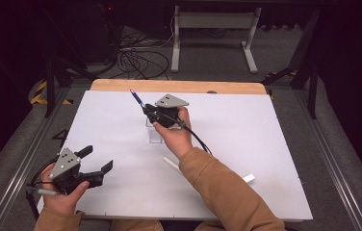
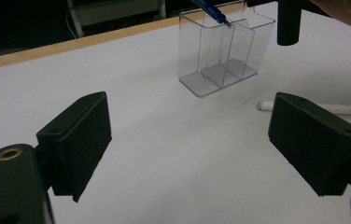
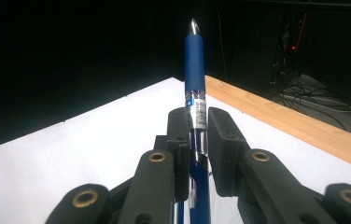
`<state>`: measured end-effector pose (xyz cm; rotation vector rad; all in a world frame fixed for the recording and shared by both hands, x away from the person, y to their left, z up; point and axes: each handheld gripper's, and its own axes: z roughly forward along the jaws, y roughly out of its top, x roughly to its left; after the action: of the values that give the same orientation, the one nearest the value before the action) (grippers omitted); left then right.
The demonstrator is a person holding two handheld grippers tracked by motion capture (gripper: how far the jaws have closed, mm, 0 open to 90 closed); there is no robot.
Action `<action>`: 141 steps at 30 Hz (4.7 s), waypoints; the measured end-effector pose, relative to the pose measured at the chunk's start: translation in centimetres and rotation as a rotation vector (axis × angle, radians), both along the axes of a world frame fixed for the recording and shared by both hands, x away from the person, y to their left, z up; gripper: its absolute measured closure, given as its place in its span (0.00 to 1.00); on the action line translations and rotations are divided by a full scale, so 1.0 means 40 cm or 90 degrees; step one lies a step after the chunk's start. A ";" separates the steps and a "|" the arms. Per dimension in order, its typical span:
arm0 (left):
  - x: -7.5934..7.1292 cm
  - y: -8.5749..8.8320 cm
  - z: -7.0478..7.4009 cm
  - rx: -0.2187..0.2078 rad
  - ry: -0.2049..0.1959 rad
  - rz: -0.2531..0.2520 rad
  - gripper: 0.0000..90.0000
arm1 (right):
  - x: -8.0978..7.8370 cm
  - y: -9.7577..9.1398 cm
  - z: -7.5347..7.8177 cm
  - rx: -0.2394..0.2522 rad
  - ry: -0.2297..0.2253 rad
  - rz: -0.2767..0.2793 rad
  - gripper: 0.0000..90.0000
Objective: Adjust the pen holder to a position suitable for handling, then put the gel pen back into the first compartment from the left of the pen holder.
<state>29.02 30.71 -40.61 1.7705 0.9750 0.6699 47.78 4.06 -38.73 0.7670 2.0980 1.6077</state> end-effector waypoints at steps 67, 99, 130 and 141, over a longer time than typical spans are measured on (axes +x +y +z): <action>0.016 -0.025 0.000 0.009 0.003 -0.017 0.15 | -0.168 -0.212 0.110 -0.086 0.110 0.073 0.44; 0.017 -0.028 -0.001 0.011 0.004 -0.022 0.15 | -0.170 -0.143 0.024 -0.340 0.270 0.132 0.57; 0.017 -0.031 -0.001 0.010 0.006 -0.024 0.15 | -0.172 -0.123 -0.083 -0.463 0.346 0.110 0.82; 0.017 -0.030 -0.001 0.011 0.006 -0.023 0.15 | -0.172 -0.116 -0.100 -0.486 0.341 0.083 0.88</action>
<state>29.69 29.50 -40.65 1.8040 0.9433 0.6500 40.88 -0.58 -42.72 0.8353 2.8868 0.5428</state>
